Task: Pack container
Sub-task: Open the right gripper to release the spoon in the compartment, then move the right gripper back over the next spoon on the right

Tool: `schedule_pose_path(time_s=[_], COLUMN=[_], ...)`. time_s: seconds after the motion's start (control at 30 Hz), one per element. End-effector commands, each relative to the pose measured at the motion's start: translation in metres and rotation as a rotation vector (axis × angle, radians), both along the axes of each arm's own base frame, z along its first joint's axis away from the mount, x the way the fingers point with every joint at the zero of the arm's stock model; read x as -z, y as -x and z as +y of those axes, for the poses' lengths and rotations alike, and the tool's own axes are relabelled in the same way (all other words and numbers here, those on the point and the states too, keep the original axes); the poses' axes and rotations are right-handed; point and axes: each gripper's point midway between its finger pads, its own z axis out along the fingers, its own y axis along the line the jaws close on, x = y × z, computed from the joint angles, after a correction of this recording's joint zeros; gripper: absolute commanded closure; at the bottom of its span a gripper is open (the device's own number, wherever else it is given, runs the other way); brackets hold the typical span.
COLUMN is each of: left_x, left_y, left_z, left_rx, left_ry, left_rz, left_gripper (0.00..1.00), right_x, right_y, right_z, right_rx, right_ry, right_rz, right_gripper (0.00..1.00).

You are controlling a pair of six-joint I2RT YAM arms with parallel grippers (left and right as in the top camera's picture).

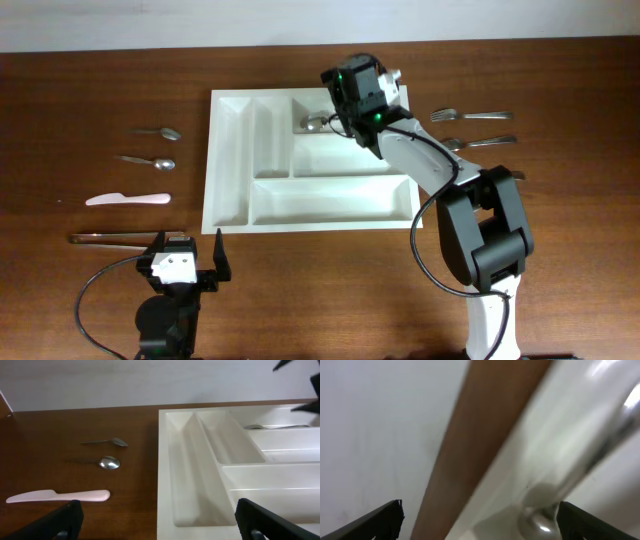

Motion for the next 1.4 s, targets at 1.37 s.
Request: schedule_pose_path(time_s=[1.37], left_x=[0.0], left_y=[0.0], left_z=[-0.002], left_rx=[0.016], left_ry=[-0.009], left_rz=[0.001], left_gripper=[0.01], right_x=[0.04], right_y=[0.194], right_z=[-0.262], right_rx=[0.431], right_ry=[0.108], right_rz=[0.971], right_gripper=[0.02])
